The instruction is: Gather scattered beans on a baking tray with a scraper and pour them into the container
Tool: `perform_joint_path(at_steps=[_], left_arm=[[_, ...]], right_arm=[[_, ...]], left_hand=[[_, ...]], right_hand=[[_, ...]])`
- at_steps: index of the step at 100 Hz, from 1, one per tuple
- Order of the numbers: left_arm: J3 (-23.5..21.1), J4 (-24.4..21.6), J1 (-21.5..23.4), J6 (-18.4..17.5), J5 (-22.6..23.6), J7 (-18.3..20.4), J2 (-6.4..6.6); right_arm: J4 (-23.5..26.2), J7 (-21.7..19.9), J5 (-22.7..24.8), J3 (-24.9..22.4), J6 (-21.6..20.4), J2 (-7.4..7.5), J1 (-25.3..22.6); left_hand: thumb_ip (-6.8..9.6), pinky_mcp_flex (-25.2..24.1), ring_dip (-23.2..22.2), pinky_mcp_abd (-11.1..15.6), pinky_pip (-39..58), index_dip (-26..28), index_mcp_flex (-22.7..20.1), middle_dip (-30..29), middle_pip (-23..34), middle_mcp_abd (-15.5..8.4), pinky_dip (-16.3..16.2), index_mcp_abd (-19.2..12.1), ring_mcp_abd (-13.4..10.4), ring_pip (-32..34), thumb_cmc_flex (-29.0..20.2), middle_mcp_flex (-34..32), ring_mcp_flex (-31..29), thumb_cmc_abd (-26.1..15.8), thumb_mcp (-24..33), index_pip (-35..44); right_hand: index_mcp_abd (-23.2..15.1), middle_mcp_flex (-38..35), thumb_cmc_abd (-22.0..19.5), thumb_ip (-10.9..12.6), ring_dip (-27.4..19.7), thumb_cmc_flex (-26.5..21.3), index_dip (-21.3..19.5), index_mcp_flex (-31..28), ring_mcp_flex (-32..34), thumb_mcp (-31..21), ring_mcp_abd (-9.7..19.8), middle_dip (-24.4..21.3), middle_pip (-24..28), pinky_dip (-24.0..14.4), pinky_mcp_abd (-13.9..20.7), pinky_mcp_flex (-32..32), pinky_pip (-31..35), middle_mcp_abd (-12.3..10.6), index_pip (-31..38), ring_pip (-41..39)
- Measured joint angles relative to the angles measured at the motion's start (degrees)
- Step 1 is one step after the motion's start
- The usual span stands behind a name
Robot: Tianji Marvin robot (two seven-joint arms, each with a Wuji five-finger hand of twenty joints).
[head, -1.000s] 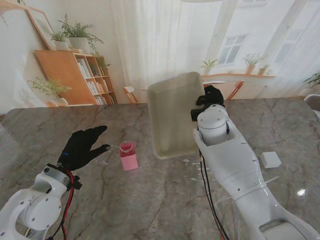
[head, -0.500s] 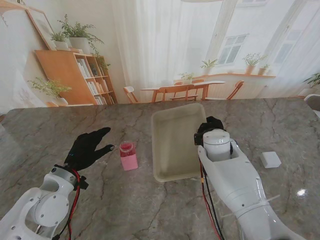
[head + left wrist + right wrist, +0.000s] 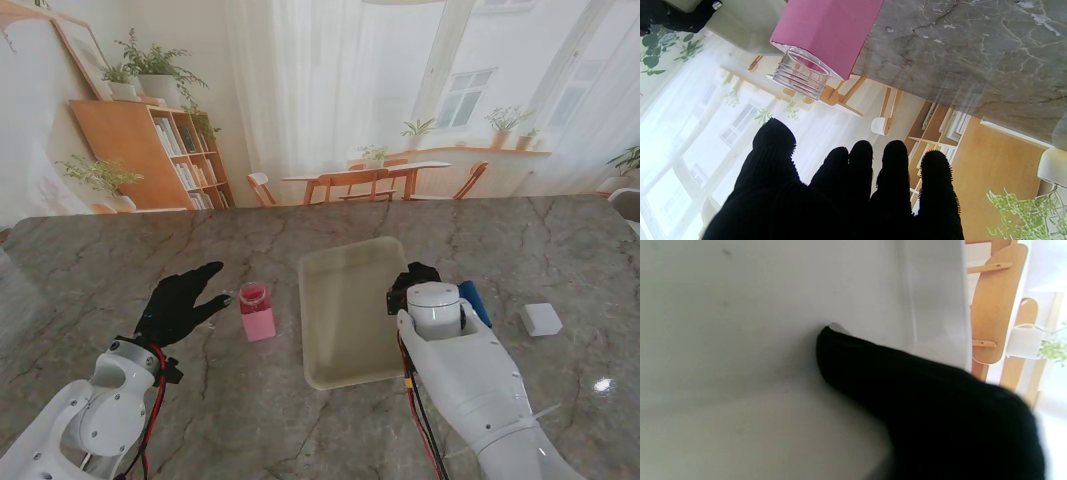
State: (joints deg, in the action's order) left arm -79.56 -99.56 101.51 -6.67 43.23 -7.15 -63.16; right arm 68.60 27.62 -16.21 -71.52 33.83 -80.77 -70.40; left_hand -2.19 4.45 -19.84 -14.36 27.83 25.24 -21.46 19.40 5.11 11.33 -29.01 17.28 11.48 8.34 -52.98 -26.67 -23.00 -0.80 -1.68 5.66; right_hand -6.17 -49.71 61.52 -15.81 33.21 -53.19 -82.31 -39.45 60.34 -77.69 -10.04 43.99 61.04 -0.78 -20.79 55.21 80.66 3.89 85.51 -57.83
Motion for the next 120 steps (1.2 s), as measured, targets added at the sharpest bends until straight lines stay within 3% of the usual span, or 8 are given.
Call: perform_joint_path(at_steps=[18,25,45,53,67,84,96,120], left_arm=[[0.0,0.0,0.1,0.0,0.1,-0.3,-0.06],[-0.1,0.0,0.2,0.0,0.1,-0.3,-0.07],[-0.1,-0.1,0.5,0.1,0.2,-0.7,-0.1],[-0.2,-0.2,0.6,0.1,0.2,-0.8,-0.11],[-0.3,-0.3,0.8,0.1,0.3,-0.9,-0.14],[-0.4,-0.5,1.1,0.1,0.4,-1.2,-0.17],[-0.5,-0.6,1.3,0.1,0.4,-1.3,-0.19],[-0.8,-0.8,1.7,0.0,0.4,-1.6,-0.24]], right_arm=[[0.0,-2.2,0.5,0.7,0.3,0.43,-0.6],[0.0,-4.3,1.7,0.9,0.3,0.82,-0.7],[0.1,-7.9,3.3,1.5,-0.3,2.09,-0.7],[0.2,-8.9,4.3,1.8,-0.9,2.51,-0.5],[0.7,-10.3,5.6,2.2,-2.0,3.31,-0.6],[2.3,-12.7,7.1,2.7,-3.2,4.48,-1.2],[3.0,-15.7,8.8,3.5,-5.3,5.64,-1.6],[4.7,-18.8,13.0,5.2,-9.0,7.66,-2.2]], left_hand=[[0.0,0.0,0.0,0.0,0.0,0.0,0.0,0.0,0.0,0.0,0.0,0.0,0.0,0.0,0.0,0.0,0.0,0.0,0.0,0.0],[0.0,0.0,0.0,0.0,0.0,0.0,0.0,0.0,0.0,0.0,0.0,0.0,0.0,0.0,0.0,0.0,0.0,0.0,0.0,0.0],[0.0,0.0,0.0,0.0,-0.1,0.0,0.0,0.0,0.0,0.0,0.0,0.0,0.1,0.0,0.0,0.0,0.0,0.0,0.0,0.0],[0.0,0.0,0.0,0.0,-0.1,0.0,0.0,0.0,0.0,0.0,0.0,0.0,0.2,0.0,0.0,0.0,0.0,0.0,0.0,0.0],[0.0,0.0,0.0,0.0,-0.1,0.0,0.0,0.0,0.0,0.0,0.0,0.0,0.2,0.0,0.0,0.0,0.0,0.0,0.0,0.0],[0.0,0.0,0.0,0.0,-0.1,0.0,0.0,0.0,0.0,0.0,0.0,0.0,0.2,0.0,0.0,0.0,0.0,0.0,0.0,0.0],[0.0,0.0,0.0,0.0,-0.1,0.0,0.0,0.0,0.0,0.0,0.0,0.0,0.2,0.0,0.0,0.0,0.0,0.0,0.0,0.0],[0.0,0.0,0.0,0.0,-0.1,0.0,0.0,0.0,0.0,0.0,0.0,0.0,0.2,0.0,0.0,0.0,0.0,0.0,0.0,0.0]], right_hand=[[2.7,1.3,-2.4,0.2,-2.8,0.0,5.0,6.0,-0.3,0.6,-0.6,0.0,-1.3,-0.7,0.0,-0.5,-0.1,1.6,-2.3,2.2],[5.4,2.8,-6.0,1.0,-3.8,-0.1,10.1,9.8,-1.5,2.4,-2.0,0.2,-5.1,-8.6,0.0,-1.8,-3.2,2.7,-4.9,4.5],[13.4,14.6,-17.7,8.7,-3.5,1.6,18.5,19.4,-10.5,10.4,-4.6,-1.5,-16.7,-19.2,1.1,-8.5,-4.0,9.0,-20.5,7.5],[15.7,19.3,-24.2,12.3,-3.3,3.3,23.6,21.5,-14.7,14.4,-4.1,-4.4,-20.4,-22.5,-1.4,-14.2,-1.8,10.9,-30.1,7.6],[21.0,24.1,-29.5,14.7,-3.3,6.6,32.5,22.3,-22.5,21.8,-3.9,-7.4,-26.3,-23.2,-6.0,-30.3,-5.8,12.3,-50.3,11.5],[23.8,27.5,-31.8,14.7,-3.3,9.8,33.8,22.2,-29.1,27.9,-6.7,-10.8,-37.4,-23.3,-8.9,-40.1,-9.4,14.5,-68.5,16.3],[24.2,27.5,-34.6,14.7,-3.3,12.1,35.0,22.2,-32.0,32.1,-6.7,-13.8,-45.0,-23.8,-8.6,-45.5,-13.1,17.8,-73.1,21.3],[24.1,25.5,-46.4,14.7,-7.8,13.4,40.2,20.7,-39.2,47.9,-8.2,-16.3,-54.9,-20.9,-8.8,-53.7,-19.3,19.3,-76.8,38.4]])
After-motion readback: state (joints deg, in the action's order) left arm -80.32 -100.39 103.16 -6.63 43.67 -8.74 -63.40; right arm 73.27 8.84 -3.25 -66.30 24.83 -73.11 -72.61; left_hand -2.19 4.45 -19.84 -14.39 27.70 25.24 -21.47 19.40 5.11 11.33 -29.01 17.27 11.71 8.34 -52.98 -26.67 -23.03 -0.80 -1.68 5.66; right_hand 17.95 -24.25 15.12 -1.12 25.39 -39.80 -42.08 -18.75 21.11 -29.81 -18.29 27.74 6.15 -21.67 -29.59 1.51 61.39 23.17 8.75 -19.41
